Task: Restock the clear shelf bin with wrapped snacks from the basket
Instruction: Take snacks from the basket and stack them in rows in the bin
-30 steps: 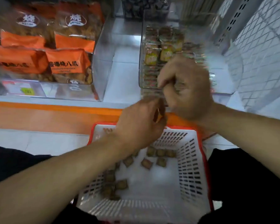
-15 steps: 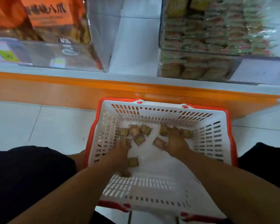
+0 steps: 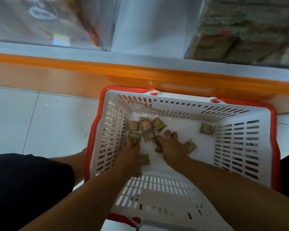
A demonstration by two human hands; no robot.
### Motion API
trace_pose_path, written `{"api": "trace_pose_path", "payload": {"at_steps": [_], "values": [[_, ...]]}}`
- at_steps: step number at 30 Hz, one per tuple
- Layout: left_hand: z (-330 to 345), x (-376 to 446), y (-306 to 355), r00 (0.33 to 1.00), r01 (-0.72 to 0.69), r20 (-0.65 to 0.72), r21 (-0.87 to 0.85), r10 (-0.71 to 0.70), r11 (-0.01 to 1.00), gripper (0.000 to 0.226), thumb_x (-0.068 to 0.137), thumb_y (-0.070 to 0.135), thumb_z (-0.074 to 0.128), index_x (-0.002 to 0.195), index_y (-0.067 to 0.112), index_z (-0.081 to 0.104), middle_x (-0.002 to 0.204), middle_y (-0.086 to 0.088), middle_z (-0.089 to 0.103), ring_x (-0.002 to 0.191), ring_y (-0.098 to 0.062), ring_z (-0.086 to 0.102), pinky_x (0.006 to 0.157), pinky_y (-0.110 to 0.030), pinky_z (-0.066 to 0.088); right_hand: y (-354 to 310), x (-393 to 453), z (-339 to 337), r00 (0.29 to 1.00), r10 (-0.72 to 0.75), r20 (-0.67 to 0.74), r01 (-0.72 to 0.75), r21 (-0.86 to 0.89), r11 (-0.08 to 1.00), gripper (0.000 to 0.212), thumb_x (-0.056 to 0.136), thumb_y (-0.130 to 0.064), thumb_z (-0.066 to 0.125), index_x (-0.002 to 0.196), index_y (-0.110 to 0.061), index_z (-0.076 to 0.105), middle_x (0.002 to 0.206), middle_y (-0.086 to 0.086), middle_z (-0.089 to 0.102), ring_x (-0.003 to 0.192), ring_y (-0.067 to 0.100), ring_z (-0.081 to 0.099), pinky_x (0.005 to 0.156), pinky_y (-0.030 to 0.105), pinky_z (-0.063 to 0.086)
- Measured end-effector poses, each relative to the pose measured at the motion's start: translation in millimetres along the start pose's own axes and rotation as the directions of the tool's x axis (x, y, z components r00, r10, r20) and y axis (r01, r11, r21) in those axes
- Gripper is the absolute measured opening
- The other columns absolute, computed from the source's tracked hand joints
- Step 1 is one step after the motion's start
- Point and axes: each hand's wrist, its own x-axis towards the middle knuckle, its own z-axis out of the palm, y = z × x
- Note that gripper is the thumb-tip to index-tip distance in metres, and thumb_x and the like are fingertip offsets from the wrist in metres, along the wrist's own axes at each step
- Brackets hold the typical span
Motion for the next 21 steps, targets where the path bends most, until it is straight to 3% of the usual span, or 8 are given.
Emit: {"api": "trace_pose_path", "payload": {"at_steps": [4,9,11,13,16,19,21], "values": [[20.1,-10.9,4.6,0.996,0.083,0.048,-0.063,-0.080,0.995,0.087,0.083,0.040,0.073,0.155,0.027,0.026,0.162,-0.020,0.007,0.146,-0.038,0.025,0.114,-0.044,0.040,-16.0,-11.9,13.6,0.994,-0.102,0.042,0.101,0.036,0.994,0.080,0.092,-0.005,0.051,0.157,-0.038,0.018,0.143,0.015,0.031,0.127,0.041,0.037,0.079,0.045,0.053],[25.3,-6.7,12.3,0.983,0.128,0.137,-0.032,-0.122,0.991,0.096,0.080,0.053,0.078,0.154,0.024,0.025,0.159,-0.020,0.010,0.144,-0.040,0.028,0.115,-0.046,0.038,-20.0,-11.1,13.6,0.962,-0.204,0.180,0.194,0.074,0.978,0.061,0.088,-0.013,0.061,0.144,-0.026,0.042,0.132,0.012,0.037,0.106,0.037,0.052,0.080,0.044,0.052],[22.8,-3.2,9.8,0.978,0.105,0.181,0.008,-0.105,0.994,0.103,0.073,0.062,0.079,0.152,0.021,0.028,0.157,-0.019,0.017,0.142,-0.041,0.029,0.116,-0.049,0.036,-21.4,-13.4,12.4,0.942,-0.234,0.241,0.189,0.198,0.962,0.053,0.089,-0.013,0.062,0.139,-0.018,0.049,0.128,0.013,0.045,0.102,0.037,0.057,0.080,0.042,0.052],[23.2,0.7,5.8,0.971,0.073,0.226,0.029,-0.078,0.997,0.106,0.071,0.066,0.079,0.152,0.019,0.029,0.155,-0.019,0.027,0.142,-0.043,0.030,0.116,-0.053,0.034,-25.9,-16.3,11.5,0.923,-0.235,0.304,0.109,0.380,0.919,0.047,0.089,-0.011,0.063,0.135,-0.015,0.054,0.119,0.011,0.057,0.101,0.032,0.061,0.081,0.035,0.051],[26.0,4.6,2.5,0.973,0.036,0.225,0.065,-0.050,0.997,0.089,0.080,0.059,0.072,0.148,0.019,0.033,0.150,-0.017,0.039,0.137,-0.042,0.037,0.113,-0.053,0.036,-33.5,-19.9,7.6,0.893,-0.143,0.427,-0.162,0.600,0.783,0.054,0.086,-0.009,0.065,0.136,-0.020,0.049,0.102,-0.004,0.060,0.079,0.012,0.062,0.066,0.023,0.054],[29.0,6.9,0.1,0.987,-0.046,0.156,0.107,0.029,0.993,0.060,0.091,0.045,0.055,0.143,0.018,0.040,0.140,-0.013,0.051,0.127,-0.036,0.049,0.107,-0.050,0.042,-34.3,-20.0,2.5,0.819,-0.148,0.554,-0.321,0.657,0.682,0.063,0.088,-0.004,0.065,0.144,-0.018,0.040,0.118,0.009,0.063,0.080,0.019,0.066,0.067,0.032,0.062],[28.4,7.1,-1.2,0.984,-0.045,0.173,0.071,0.032,0.996,0.061,0.090,0.043,0.056,0.144,0.018,0.040,0.139,-0.010,0.054,0.126,-0.033,0.052,0.107,-0.047,0.045,-33.7,-21.0,-2.1,0.789,-0.176,0.589,-0.343,0.660,0.669,0.067,0.090,-0.006,0.064,0.149,-0.020,0.036,0.132,0.016,0.060,0.088,0.023,0.066,0.076,0.037,0.062]]}}
